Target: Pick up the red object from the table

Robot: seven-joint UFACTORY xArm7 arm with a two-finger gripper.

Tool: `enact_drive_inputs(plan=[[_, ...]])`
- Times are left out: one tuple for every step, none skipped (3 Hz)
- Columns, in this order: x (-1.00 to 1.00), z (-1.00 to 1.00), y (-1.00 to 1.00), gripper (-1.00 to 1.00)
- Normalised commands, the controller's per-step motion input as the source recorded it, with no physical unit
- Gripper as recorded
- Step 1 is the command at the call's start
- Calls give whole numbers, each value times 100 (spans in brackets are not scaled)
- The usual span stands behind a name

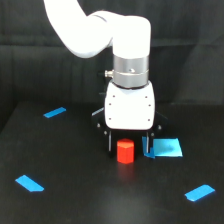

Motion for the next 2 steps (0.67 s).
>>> enact_drive_inputs(plan=[[-11, -4, -8, 29], [10, -4, -5, 33]])
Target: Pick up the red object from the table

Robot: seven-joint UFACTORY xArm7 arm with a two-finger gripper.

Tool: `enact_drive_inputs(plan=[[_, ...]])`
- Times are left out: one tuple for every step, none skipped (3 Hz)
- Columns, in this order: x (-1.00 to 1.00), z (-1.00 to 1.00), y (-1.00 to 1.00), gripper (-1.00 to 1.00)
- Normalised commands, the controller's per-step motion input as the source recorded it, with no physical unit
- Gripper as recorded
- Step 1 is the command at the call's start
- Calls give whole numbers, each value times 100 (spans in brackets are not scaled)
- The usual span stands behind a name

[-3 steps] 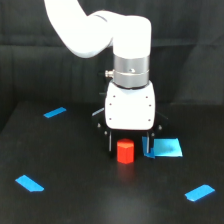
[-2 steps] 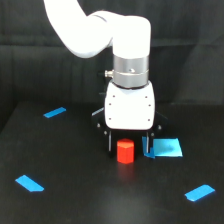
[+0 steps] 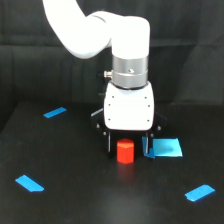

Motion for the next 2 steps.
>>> enact_drive_inputs(plan=[[3, -3, 9, 52], [6, -1, 7, 9]])
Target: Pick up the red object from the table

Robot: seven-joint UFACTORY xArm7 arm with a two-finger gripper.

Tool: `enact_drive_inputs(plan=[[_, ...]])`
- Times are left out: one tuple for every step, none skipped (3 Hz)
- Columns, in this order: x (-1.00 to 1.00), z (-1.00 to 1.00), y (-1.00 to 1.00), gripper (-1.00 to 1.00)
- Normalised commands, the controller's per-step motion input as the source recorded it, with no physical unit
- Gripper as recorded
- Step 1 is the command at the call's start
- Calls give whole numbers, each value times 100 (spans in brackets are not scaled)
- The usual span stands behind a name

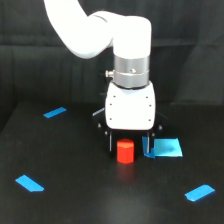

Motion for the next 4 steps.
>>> enact_drive_inputs(plan=[[7, 13, 14, -11], [-17, 2, 3, -43], [1, 1, -6, -66], [-13, 3, -3, -100]])
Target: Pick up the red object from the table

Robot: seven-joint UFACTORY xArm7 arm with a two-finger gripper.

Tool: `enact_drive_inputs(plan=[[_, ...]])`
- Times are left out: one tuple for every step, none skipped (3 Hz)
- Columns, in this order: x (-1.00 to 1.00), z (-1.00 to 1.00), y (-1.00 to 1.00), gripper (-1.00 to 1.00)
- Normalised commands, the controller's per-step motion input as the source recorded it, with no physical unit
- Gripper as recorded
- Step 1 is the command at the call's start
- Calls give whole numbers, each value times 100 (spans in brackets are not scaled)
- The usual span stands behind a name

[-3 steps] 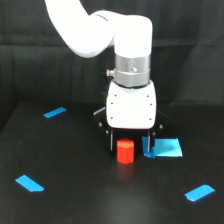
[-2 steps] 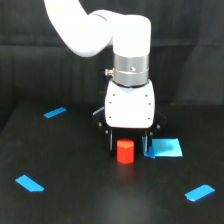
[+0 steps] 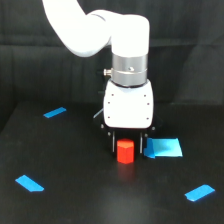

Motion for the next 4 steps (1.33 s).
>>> enact_drive_inputs(plan=[[-11, 11, 18, -93], [-20, 13, 1, -100], [-23, 14, 7, -88], [-50, 99, 2, -100]])
